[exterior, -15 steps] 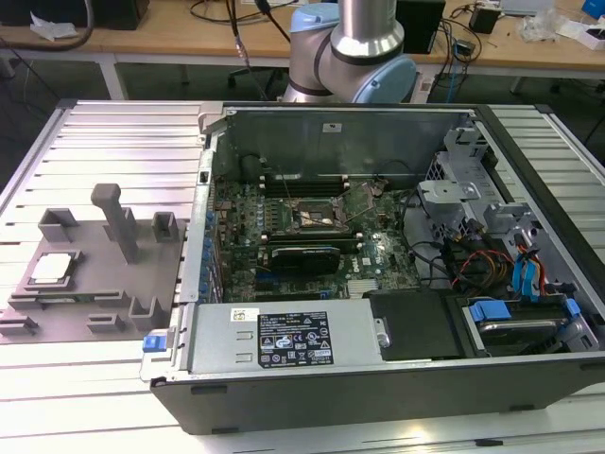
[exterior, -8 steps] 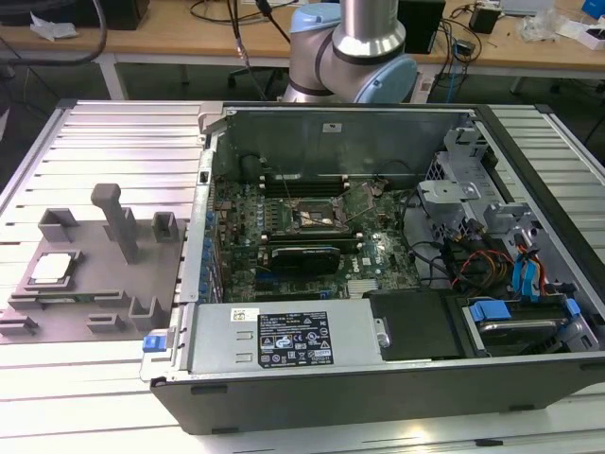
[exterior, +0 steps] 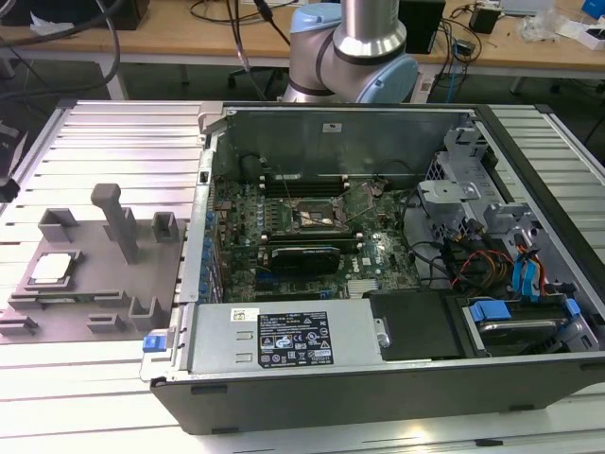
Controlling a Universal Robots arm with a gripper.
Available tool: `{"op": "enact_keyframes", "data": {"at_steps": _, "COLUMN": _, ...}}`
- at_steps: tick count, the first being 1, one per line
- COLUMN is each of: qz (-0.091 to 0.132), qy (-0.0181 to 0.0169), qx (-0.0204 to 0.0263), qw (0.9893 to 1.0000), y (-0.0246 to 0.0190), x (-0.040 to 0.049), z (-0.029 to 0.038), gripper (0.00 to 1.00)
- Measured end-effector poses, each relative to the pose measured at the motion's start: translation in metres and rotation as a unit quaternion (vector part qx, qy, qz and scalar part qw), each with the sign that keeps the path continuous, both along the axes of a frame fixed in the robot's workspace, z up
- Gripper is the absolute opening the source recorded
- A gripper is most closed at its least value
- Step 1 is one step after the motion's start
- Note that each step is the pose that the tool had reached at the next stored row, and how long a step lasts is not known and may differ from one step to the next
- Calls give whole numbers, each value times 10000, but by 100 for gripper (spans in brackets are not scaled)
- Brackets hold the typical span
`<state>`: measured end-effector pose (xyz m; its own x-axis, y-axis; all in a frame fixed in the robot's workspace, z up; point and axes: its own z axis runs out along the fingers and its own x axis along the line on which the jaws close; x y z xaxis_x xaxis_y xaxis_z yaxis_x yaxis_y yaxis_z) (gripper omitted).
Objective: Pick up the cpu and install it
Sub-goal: 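Reach for the cpu, then pick up the cpu and move it towards the insertion slot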
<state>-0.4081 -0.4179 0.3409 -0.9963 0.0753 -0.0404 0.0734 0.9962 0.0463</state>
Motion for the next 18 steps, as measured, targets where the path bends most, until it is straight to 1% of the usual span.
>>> {"op": "enact_keyframes", "data": {"at_steps": 7, "qz": -1, "qy": 0, "qx": 0, "qw": 10000, "y": -32, "x": 6, "z": -133, "gripper": 11}}
{"op": "enact_keyframes", "data": {"at_steps": 18, "qz": -1, "qy": 0, "qx": 0, "qw": 10000, "y": -32, "x": 6, "z": -142, "gripper": 11}}
